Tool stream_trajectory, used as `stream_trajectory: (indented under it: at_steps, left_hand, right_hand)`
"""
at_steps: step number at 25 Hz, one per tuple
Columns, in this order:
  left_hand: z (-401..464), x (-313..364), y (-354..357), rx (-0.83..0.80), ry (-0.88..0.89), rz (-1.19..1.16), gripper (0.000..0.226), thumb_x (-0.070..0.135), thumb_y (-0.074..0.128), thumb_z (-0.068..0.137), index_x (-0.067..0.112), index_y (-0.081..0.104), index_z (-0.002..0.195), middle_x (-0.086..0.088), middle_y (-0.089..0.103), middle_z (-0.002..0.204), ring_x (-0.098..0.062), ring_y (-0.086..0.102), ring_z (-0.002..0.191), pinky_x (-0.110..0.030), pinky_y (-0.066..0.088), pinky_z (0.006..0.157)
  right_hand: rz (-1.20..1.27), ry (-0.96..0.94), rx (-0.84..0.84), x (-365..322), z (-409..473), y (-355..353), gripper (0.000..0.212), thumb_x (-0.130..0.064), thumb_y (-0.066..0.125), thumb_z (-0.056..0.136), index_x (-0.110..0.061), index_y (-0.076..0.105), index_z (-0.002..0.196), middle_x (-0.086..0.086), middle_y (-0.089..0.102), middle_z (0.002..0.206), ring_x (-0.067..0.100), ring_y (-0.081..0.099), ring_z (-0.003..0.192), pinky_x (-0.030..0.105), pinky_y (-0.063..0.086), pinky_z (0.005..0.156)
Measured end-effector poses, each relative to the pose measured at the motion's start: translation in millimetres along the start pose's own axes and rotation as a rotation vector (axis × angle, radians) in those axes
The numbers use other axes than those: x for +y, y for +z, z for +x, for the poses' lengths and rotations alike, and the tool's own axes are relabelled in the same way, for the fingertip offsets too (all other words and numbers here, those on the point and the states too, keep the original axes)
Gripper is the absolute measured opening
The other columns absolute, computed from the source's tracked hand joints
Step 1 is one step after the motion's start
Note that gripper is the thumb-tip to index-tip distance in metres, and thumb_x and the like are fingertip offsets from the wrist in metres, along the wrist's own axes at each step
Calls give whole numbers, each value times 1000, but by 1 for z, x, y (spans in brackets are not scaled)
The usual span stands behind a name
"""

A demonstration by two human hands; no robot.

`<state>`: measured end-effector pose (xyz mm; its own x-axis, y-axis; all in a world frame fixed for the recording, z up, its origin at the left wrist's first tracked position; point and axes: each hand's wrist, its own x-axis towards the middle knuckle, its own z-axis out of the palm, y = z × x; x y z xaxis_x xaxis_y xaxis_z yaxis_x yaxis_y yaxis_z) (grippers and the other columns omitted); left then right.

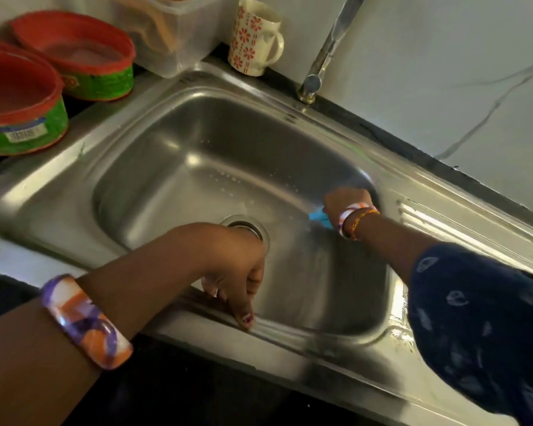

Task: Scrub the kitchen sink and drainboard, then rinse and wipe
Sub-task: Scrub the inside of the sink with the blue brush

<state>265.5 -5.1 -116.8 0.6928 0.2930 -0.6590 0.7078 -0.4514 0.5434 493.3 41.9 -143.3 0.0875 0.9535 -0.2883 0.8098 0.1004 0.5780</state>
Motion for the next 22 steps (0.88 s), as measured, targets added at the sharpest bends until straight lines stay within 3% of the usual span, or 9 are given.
stream_trajectory:
  at_steps: [3,4,6,8,11,14,17,20,22]
  left_hand:
    - [-1,-5,3,85,38,45,19,39,78,71,24,67,74,1,67,77,-14,60,70,-27,49,67]
    - [-1,-6,5,101,38,66,20,41,77,70,24,67,73,0,69,79,-16,63,75,-28,50,69]
    - [-2,-6,7,110,40,107,23,44,76,71,24,64,68,0,70,83,-20,67,85,-29,50,71]
    - [-2,-6,8,102,46,118,26,43,76,71,24,61,64,1,69,79,-20,67,87,-30,51,72]
    - [-3,-5,5,76,44,89,24,40,77,71,24,61,65,2,66,74,-17,64,73,-28,51,68]
    - [-2,-1,0,27,14,54,21,37,77,73,20,64,71,-2,67,79,-13,61,65,-20,50,58]
    - [1,3,-3,-17,-21,43,19,33,77,73,20,63,70,2,63,70,-8,59,59,-16,50,52]
    - [4,3,-3,-27,-35,38,19,31,77,74,19,63,70,3,61,67,-7,57,59,-15,51,51]
    - [4,3,-4,-27,-45,39,20,31,77,74,20,62,68,3,60,65,-6,56,55,-15,49,50]
  right_hand:
    - [46,-44,-84,-19,-7,9,28,-15,53,92,-9,62,117,7,64,120,27,61,112,33,50,84]
    - [124,-90,-200,-22,-16,6,28,-15,54,91,-7,62,117,7,66,116,27,62,108,31,50,81]
    - [396,-243,-557,-21,-45,7,27,-15,56,90,-8,67,114,0,73,90,19,68,76,24,54,60]
    - [773,-228,-810,-12,-77,4,24,-18,60,88,-21,70,109,-9,66,57,8,47,39,15,38,35]
    - [1008,-85,-899,39,-83,-23,28,-20,64,85,-28,64,113,-5,64,55,5,35,33,8,26,33]
    - [883,-86,-974,70,-68,-50,35,-19,64,84,-20,63,118,1,64,58,5,34,29,6,25,35]
    - [677,-214,-897,22,-65,-29,29,-17,54,94,-9,62,120,-3,64,55,2,36,26,9,27,30]
    - [352,-464,-666,-22,-74,-2,30,-17,53,94,-8,60,121,1,70,88,-2,54,38,10,38,37]
    - [516,-323,-743,-4,-73,-13,23,-20,52,95,-8,63,112,4,67,65,8,52,36,18,37,35]
